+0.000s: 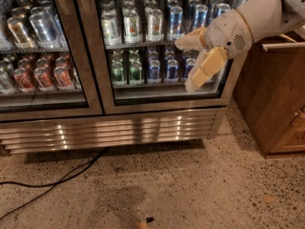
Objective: Open right fridge door
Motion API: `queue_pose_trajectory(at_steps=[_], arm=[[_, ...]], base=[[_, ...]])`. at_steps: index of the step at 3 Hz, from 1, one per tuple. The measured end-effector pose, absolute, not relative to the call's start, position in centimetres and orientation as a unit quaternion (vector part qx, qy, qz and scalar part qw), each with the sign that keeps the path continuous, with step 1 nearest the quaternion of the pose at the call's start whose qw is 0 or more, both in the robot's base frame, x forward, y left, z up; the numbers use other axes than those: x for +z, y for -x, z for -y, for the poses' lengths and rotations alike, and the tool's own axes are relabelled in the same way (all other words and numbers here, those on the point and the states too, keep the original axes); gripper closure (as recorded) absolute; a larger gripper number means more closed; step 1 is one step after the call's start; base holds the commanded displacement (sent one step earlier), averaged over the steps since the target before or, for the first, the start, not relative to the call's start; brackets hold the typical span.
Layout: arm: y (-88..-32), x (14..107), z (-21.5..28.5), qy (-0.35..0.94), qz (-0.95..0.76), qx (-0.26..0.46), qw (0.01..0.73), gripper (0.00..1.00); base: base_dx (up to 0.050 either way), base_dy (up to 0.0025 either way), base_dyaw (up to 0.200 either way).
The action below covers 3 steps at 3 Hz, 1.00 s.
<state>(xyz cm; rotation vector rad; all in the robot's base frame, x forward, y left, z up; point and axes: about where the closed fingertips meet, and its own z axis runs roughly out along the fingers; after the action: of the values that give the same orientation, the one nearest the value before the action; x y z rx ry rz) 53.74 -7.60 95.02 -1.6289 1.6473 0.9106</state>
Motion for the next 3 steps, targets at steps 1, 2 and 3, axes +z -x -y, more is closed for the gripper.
queue_pose_trajectory(at_steps=[1, 2, 3], arm=[[-53.7, 95.0, 7.6, 0.62, -0.627, 0.347, 0.32, 0.0], [-54.2, 93.8, 4.1, 0.635, -0.591, 0.393, 0.305, 0.0], [-54.6, 93.0, 1.8, 0.643, -0.565, 0.425, 0.294, 0.0]], base=[[0.0, 0.0, 0.0], [0.0, 0.0, 0.0], [0.0, 0.0, 0.0]])
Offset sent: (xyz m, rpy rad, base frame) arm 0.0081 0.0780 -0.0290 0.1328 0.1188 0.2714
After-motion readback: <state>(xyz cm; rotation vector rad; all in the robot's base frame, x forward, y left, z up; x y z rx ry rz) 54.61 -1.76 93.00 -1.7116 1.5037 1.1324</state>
